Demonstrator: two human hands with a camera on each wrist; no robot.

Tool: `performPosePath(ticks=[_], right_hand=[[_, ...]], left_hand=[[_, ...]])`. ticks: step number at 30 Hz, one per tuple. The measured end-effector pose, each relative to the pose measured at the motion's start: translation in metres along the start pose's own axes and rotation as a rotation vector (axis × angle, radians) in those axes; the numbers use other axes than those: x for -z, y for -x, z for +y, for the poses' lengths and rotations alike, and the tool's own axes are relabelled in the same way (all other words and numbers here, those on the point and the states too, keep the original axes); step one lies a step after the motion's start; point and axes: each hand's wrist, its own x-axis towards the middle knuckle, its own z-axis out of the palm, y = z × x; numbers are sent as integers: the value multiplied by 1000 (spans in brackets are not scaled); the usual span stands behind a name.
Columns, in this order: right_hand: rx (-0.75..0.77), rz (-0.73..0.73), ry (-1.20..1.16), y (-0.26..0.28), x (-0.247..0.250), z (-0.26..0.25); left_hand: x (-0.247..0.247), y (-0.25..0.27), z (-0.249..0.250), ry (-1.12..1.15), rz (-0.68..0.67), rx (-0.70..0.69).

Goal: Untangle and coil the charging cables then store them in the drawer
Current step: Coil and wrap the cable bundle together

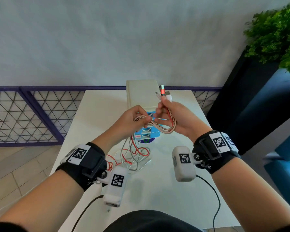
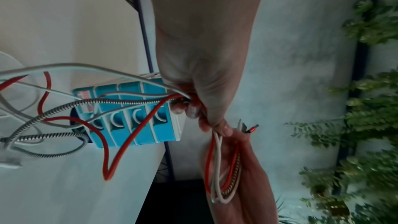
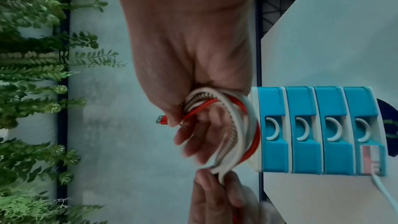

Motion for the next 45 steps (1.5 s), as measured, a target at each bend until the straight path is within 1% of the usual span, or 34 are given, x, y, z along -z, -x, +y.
performPosePath(ticks=[2, 4, 8, 11, 14, 18, 20, 22, 23, 26, 27, 31, 34, 36, 38, 40, 42, 43, 45], right_hand=[[11, -8, 111, -1, 0, 7], [-22, -46, 170, 3, -3, 12], [-94, -75, 78, 7, -3, 15], [-169, -106, 94, 8, -7, 15], [-241, -126, 192, 9, -11, 15], [-294, -239, 311, 11, -12, 18], [-291, -261, 379, 13, -11, 22], [-267, -256, 423, 14, -11, 25], [-272, -276, 427, 14, -10, 25], [-310, -388, 401, 14, -7, 25], [-323, -407, 387, 15, -7, 25], [-339, -384, 278, 16, -10, 31], [-363, -313, 238, 16, -11, 33], [-356, -287, 300, 16, -11, 29], [-340, -276, 386, 17, -11, 25], [-345, -269, 442, 17, -9, 20], [-369, -278, 472, 16, -6, 17], [-377, -282, 478, 16, -4, 17], [-390, -289, 475, 16, -1, 18]], left_hand=[[1, -2, 7, -71, -13, -51], [1, -4, 14, -117, -60, -88], [5, -9, 21, -202, -185, -76], [7, -13, 21, -206, -248, -62], [5, -14, 19, -227, -220, -47], [3, -11, 13, -382, -88, -15], [4, -8, 12, -446, -56, -6], [4, -5, 11, -494, -64, -10], [4, -4, 12, -507, -88, -6], [4, 0, 16, -460, -209, 33], [5, 1, 18, -457, -230, 36], [7, 3, 20, -489, -200, 36], [6, 4, 15, -506, -139, 43], [5, 2, 11, -562, -59, 39], [3, 0, 10, -603, -46, 52], [0, -2, 9, -559, -84, 131], [2, -3, 8, -425, -155, 244], [4, -2, 8, -350, -226, 296], [10, -1, 9, -202, -430, 391]])
